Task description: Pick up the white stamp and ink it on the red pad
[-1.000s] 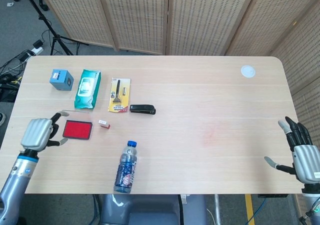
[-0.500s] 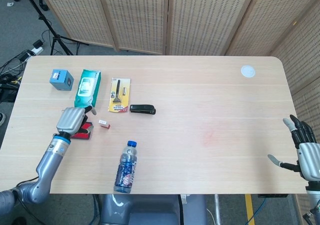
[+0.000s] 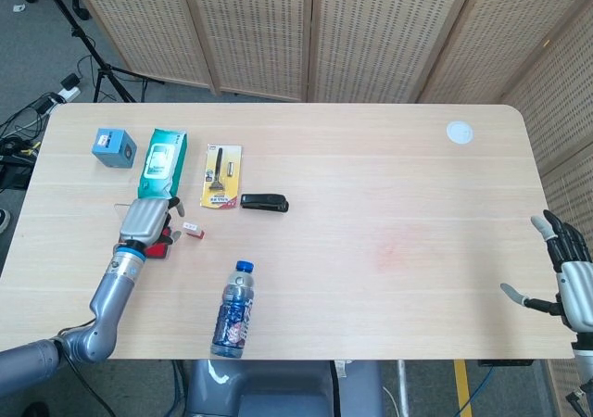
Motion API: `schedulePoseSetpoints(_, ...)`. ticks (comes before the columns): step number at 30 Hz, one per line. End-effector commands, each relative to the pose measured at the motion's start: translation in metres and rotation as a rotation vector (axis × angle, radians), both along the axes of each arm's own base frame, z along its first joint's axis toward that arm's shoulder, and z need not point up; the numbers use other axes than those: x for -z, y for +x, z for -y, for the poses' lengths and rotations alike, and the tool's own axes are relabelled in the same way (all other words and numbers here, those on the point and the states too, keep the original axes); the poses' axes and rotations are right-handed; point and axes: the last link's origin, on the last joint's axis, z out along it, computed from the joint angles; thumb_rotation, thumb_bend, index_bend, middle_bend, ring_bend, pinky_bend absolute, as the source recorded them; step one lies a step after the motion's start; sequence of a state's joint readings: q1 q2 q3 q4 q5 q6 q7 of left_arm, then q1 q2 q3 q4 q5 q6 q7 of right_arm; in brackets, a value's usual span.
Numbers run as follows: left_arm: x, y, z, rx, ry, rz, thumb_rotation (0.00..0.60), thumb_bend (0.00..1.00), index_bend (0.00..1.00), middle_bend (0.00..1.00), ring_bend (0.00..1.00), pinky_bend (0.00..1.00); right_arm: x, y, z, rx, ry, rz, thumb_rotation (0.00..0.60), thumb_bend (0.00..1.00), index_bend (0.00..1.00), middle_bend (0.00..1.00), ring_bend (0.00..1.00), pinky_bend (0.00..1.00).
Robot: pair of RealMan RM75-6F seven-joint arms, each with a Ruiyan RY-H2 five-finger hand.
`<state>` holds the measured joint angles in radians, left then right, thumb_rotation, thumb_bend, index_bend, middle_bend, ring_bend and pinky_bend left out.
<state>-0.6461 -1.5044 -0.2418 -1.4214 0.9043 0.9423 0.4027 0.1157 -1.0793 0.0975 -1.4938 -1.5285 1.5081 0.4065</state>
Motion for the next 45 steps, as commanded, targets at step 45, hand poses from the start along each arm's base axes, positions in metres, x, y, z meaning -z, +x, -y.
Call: schedulePoseSetpoints(45, 0.038, 0.007, -0.012, -0.029, -0.013, -0.068, 0.6, 0.34, 0.58, 0.99, 1.0, 0.96, -0.002, -0.004, 0.003, 0.01, 0.018, 0.038, 0.6, 0.0, 0.0, 0.0, 0.0, 0.0)
